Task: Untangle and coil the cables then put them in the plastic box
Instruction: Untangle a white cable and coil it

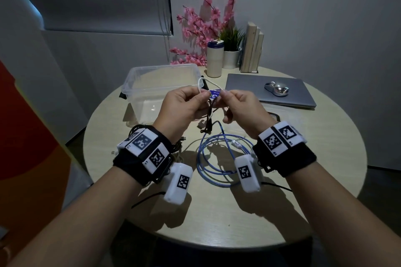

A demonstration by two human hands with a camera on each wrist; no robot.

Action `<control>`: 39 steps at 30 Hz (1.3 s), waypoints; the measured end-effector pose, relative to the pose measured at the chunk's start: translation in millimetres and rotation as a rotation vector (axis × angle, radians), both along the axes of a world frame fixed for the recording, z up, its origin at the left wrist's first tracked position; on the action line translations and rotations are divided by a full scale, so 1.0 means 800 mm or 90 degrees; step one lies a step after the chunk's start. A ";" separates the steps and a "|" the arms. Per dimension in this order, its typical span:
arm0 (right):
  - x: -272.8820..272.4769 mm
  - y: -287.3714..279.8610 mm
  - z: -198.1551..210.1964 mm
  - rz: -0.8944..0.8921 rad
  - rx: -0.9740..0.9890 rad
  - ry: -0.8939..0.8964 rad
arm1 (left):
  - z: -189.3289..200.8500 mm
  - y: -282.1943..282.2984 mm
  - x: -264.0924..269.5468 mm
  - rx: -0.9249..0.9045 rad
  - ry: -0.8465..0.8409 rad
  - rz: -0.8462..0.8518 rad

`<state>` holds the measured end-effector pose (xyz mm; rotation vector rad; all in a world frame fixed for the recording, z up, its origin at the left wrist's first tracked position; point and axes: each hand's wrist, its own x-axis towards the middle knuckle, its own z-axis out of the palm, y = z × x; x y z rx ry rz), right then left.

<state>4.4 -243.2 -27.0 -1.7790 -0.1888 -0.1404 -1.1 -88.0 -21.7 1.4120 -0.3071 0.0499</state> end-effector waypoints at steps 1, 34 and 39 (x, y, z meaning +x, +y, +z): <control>0.001 0.001 0.000 0.007 0.016 0.006 | 0.001 -0.001 -0.001 0.007 0.001 0.006; -0.003 0.006 0.000 0.034 -0.082 0.039 | 0.004 0.002 -0.001 0.115 -0.012 0.063; -0.007 0.005 0.005 0.067 -0.123 0.050 | 0.003 0.003 0.000 0.207 -0.070 0.101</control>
